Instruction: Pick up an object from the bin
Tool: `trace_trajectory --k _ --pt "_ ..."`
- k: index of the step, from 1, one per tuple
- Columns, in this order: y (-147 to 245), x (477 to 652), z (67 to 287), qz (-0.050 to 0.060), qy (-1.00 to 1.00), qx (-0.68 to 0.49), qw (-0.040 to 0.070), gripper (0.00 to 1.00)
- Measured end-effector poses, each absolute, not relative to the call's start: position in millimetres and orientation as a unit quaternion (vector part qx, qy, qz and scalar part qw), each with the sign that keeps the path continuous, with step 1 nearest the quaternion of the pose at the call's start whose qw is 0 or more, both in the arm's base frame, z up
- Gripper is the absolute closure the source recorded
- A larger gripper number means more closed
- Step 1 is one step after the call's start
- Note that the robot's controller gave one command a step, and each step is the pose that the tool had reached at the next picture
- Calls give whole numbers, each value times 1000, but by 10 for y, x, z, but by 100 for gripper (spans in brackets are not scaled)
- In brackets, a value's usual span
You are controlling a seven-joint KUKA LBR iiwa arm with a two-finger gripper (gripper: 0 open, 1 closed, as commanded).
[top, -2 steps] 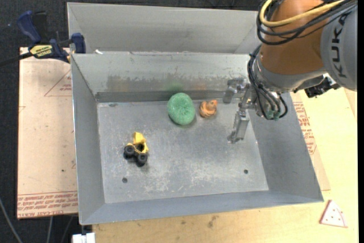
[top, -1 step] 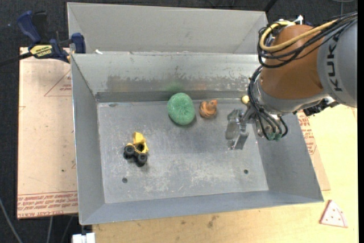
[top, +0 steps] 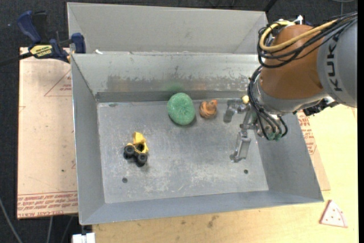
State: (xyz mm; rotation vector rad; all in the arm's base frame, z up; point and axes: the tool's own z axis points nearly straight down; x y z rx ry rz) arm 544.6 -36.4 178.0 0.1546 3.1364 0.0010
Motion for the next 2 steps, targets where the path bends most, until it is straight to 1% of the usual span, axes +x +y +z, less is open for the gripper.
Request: trace_trajectory --k 1,2 --pt "-363 5446 1780 0 999 49 1 0" --pt "-101 5887 1527 -1 999 35 5 0"
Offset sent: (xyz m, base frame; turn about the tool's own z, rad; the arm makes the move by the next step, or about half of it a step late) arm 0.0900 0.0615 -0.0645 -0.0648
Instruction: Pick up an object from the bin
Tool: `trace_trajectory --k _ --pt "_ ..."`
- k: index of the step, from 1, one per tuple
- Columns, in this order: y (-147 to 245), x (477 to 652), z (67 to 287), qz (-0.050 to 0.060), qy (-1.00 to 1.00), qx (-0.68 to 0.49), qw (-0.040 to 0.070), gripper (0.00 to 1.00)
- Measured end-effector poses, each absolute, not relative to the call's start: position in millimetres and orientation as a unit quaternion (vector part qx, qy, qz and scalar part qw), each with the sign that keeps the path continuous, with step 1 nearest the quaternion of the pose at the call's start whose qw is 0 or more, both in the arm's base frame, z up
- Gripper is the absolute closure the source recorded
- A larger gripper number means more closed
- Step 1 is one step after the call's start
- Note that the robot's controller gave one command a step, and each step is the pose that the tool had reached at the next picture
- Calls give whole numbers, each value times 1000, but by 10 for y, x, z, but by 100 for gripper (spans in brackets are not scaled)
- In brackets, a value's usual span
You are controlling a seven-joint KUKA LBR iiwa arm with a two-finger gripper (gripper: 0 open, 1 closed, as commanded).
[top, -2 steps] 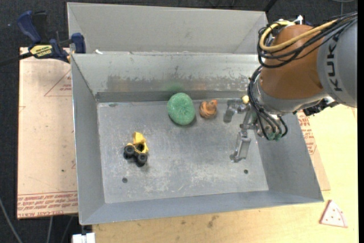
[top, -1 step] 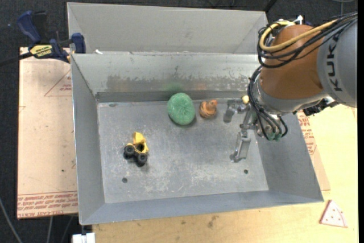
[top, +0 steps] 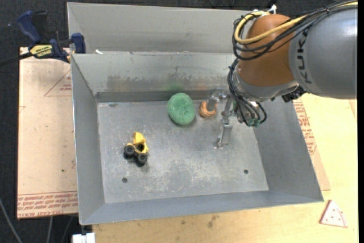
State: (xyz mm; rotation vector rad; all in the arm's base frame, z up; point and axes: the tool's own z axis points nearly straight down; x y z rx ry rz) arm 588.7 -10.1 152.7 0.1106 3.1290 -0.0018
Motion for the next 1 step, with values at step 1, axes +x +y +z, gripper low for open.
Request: trace_trajectory --k 1 --pt "-13 6420 913 2 997 75 5 0"
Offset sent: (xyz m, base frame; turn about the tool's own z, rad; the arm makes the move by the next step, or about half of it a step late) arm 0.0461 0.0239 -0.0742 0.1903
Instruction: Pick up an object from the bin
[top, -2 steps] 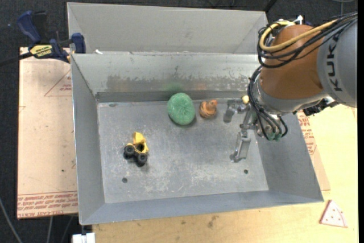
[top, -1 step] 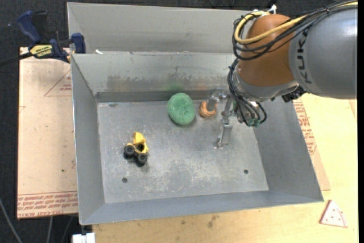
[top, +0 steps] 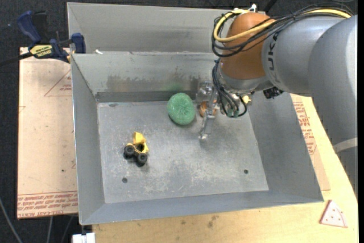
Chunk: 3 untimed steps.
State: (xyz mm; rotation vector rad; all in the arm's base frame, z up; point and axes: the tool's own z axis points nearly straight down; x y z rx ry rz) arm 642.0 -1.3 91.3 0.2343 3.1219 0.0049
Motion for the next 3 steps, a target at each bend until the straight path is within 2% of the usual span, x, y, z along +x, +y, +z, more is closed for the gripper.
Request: trace_trajectory --k 1,2,3 --pt "15 6555 552 -1 995 96 -15 0" --pt "246 6532 653 -1 998 67 -4 0" --pt "424 6507 700 0 999 38 1 100"
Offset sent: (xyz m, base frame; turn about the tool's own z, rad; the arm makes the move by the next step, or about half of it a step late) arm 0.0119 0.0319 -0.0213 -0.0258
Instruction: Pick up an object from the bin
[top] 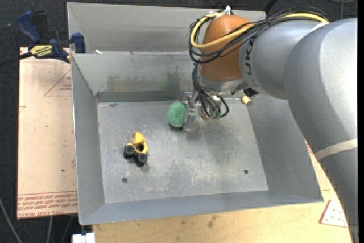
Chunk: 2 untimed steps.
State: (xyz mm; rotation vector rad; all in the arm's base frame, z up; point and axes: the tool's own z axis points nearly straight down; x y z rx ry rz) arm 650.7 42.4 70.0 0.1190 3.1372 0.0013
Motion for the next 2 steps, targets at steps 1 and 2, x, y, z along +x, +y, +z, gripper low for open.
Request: trace_trajectory --k 1,2 --pt "424 6507 700 0 999 38 1 100" --pt "109 6507 1897 0 999 54 2 100"
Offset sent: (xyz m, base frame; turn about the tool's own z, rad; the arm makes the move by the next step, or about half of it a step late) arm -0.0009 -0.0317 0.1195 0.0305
